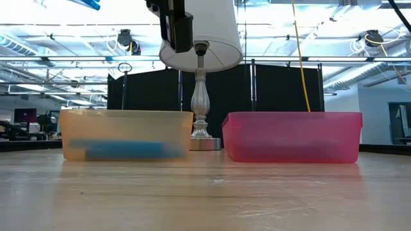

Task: Pick & place jewel cases by type
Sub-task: Put the blue CD case into the orange bin

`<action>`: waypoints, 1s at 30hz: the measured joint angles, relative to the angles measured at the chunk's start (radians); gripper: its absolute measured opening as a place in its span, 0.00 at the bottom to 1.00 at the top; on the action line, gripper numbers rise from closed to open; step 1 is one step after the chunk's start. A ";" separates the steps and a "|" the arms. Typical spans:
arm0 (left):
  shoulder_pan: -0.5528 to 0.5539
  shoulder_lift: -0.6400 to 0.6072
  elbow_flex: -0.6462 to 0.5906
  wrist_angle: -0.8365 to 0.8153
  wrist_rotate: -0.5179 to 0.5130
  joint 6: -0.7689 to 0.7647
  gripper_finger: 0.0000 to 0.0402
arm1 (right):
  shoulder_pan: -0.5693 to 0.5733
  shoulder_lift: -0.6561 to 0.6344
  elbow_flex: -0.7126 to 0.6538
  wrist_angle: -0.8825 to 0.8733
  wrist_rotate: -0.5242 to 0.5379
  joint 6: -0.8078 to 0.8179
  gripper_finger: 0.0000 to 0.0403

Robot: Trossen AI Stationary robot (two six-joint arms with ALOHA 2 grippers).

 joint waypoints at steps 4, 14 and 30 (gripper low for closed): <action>-0.004 0.000 0.000 -0.006 -0.014 -0.016 0.03 | -0.002 -0.026 0.000 -0.017 -0.009 -0.037 0.53; -0.003 -0.002 -0.010 -0.004 -0.014 -0.023 0.03 | 0.024 -0.212 0.000 -0.440 0.228 -0.134 0.52; 0.103 -0.002 -0.010 -0.003 -0.010 0.009 0.03 | 0.005 -0.173 0.000 -0.383 0.229 -0.066 0.52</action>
